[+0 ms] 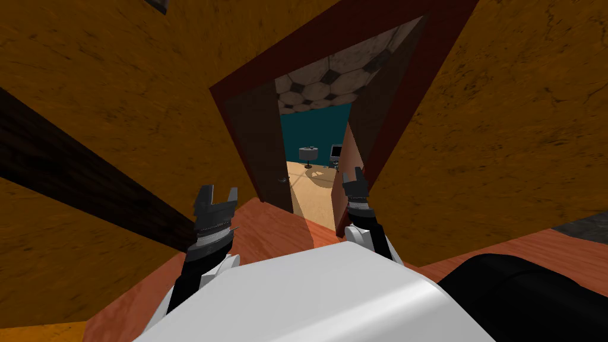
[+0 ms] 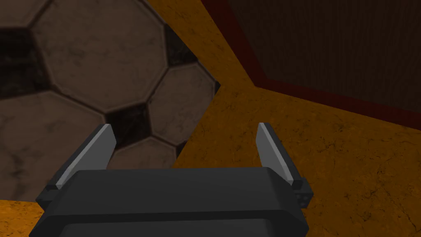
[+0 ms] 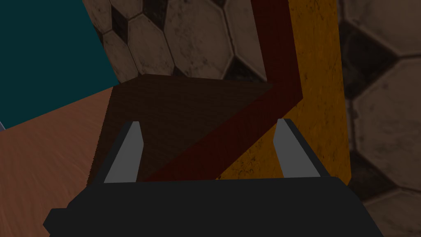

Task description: Push the door open

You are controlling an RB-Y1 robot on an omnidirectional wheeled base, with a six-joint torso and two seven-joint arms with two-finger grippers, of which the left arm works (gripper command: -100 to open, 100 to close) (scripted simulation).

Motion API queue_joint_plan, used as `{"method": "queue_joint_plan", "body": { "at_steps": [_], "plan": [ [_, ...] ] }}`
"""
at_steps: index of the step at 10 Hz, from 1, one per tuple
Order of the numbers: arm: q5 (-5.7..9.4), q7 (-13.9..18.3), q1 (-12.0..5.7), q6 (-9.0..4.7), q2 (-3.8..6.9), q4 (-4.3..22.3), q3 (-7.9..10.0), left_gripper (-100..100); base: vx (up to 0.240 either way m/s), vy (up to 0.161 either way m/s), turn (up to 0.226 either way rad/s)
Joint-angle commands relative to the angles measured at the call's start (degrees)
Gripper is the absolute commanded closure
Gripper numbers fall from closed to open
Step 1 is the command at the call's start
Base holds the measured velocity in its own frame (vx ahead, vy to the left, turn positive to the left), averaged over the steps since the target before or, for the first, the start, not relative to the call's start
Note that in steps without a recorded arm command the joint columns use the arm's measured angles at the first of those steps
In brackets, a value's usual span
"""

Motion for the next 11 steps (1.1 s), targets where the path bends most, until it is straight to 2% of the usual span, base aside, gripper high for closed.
{"method": "queue_joint_plan", "body": {
  "at_steps": [1,6,11],
  "plan": [
    [-0.02,0.1,-0.54,-0.20,0.25,1.9,-0.38,-100,0.061,-0.014,-0.037],
    [-0.07,0.2,-1.97,-0.73,0.80,7.1,-1.41,-100,0.089,0.056,-0.055],
    [-0.14,0.4,-4.13,-1.52,1.42,14.9,-2.94,-100,0.091,0.064,-0.070]
  ]
}}
